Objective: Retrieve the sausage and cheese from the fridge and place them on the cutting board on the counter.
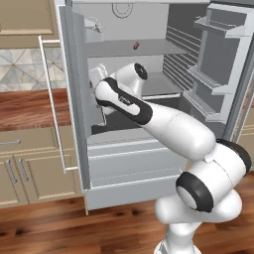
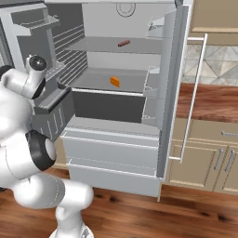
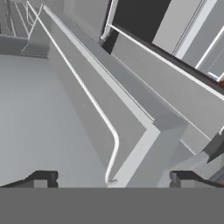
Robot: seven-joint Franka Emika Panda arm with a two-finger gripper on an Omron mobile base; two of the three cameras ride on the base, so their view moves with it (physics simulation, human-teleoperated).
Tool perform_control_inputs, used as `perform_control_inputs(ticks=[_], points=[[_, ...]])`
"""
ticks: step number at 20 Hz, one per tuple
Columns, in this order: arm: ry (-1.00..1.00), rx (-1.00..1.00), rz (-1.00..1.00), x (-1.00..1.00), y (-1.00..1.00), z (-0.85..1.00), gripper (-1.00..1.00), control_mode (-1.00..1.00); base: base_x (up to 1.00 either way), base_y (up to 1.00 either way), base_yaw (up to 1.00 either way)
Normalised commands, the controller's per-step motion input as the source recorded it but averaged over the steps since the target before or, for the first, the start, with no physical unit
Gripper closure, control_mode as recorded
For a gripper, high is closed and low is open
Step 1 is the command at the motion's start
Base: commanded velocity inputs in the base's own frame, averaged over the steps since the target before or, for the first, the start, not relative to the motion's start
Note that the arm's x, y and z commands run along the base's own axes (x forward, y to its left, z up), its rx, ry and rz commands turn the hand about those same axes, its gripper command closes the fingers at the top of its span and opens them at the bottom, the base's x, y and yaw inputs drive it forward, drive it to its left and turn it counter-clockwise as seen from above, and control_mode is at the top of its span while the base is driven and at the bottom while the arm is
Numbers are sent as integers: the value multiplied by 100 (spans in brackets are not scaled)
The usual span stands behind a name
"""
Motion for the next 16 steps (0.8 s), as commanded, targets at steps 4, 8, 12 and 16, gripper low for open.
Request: perform_control_inputs(ticks=[4,8,12,16], points=[[0,-1,0,-1,21,7,-100,-100,0,0,0],[0,-7,0,-47,-98,2,-100,-100,0,0,0],[0,-2,0,-81,-100,5,-100,-100,0,0,0],[-1,-16,0,-36,-100,6,-100,-100,0,0,0]])
